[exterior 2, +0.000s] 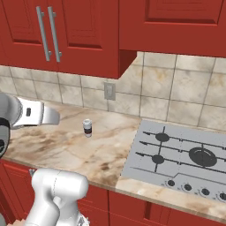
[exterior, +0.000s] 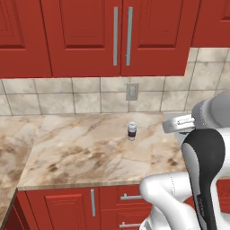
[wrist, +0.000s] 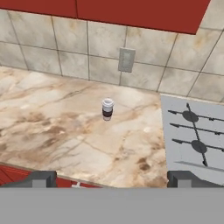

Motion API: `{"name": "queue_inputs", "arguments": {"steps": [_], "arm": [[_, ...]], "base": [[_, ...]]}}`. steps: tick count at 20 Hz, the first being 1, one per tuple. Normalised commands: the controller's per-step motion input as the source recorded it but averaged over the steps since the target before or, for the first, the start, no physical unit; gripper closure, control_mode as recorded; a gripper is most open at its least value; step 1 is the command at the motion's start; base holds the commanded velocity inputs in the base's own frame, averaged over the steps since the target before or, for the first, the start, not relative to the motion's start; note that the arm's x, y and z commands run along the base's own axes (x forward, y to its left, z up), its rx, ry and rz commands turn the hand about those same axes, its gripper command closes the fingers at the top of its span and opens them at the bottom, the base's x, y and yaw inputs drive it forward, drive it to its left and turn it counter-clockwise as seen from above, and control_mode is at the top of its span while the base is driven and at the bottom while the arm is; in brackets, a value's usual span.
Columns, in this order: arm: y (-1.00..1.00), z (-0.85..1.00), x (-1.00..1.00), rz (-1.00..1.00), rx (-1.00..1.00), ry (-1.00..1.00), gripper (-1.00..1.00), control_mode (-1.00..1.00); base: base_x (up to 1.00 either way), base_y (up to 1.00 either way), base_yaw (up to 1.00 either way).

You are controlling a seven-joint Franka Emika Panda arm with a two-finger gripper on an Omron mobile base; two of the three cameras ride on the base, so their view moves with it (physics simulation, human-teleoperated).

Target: Move the drinks to the dining counter.

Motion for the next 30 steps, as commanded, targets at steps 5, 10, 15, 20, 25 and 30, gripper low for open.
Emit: {"name": "queue_inputs", "arguments": {"steps": [5,10,15,20,25,30], "arm": [[0.16,-0.28,0.13,0.0,0.0,0.0,-1.0,-1.0],[0.03,-0.24,0.06,0.0,0.0,0.0,-1.0,-1.0],[0.0,-0.14,0.07,0.0,0.0,0.01,-1.0,-1.0],[0.0,-0.11,0.14,0.0,0.0,0.05,-1.0,-1.0],[0.0,-0.21,0.17,0.0,0.0,0.05,-1.0,-1.0],[0.0,-0.23,0.18,0.0,0.0,0.04,-1.0,-1.0]], "base": [[0.0,0.0,0.0],[0.0,0.0,0.0],[0.0,0.0,0.0],[0.0,0.0,0.0],[0.0,0.0,0.0],[0.0,0.0,0.0]]}}
